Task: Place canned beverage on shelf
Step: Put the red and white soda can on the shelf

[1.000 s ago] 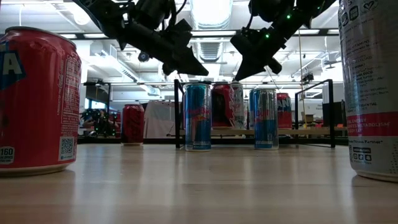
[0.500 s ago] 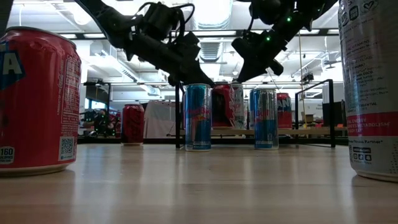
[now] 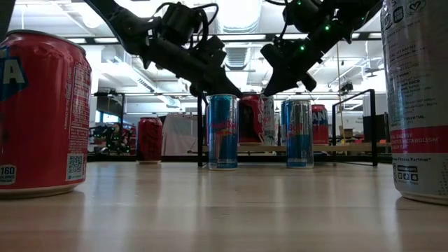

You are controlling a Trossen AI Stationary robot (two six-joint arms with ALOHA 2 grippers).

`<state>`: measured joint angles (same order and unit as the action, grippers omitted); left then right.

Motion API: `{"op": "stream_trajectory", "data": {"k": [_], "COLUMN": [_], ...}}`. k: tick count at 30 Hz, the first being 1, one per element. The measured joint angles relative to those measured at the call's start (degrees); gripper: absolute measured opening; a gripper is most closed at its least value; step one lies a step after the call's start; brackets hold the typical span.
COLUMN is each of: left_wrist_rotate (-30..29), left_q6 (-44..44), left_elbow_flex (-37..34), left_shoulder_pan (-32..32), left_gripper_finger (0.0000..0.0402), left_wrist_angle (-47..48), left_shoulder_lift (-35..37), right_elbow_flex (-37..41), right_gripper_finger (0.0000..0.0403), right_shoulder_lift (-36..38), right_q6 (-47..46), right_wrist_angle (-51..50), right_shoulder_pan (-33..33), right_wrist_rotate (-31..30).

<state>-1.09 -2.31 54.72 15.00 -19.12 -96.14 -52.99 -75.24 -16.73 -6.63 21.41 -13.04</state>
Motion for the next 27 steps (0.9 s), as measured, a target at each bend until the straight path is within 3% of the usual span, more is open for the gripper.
{"op": "stream_trajectory", "data": {"k": [13,20,27], "left_wrist_rotate": [-2.94,-6.99,-6.98], "left_q6": [-1.35,-1.68,-1.99], "left_elbow_flex": [0.00,0.00,-0.02], "left_shoulder_pan": [0.00,0.00,-0.11], "left_gripper_finger": [0.0000,0.0000,0.0000], "left_wrist_angle": [-0.45,-0.47,-0.43], "left_shoulder_lift": [-0.02,-0.02,-0.02], "right_elbow_flex": [0.17,0.17,0.17], "right_gripper_finger": [0.0009,0.0009,0.0009], "right_shoulder_lift": [-4.57,-3.76,-1.80], "right_q6": [0.85,0.35,1.84], "right_wrist_angle": [2.54,2.55,2.66], "right_shoulder_pan": [0.00,-0.11,0.00], "right_wrist_rotate": [-0.02,0.03,-0.36]}}
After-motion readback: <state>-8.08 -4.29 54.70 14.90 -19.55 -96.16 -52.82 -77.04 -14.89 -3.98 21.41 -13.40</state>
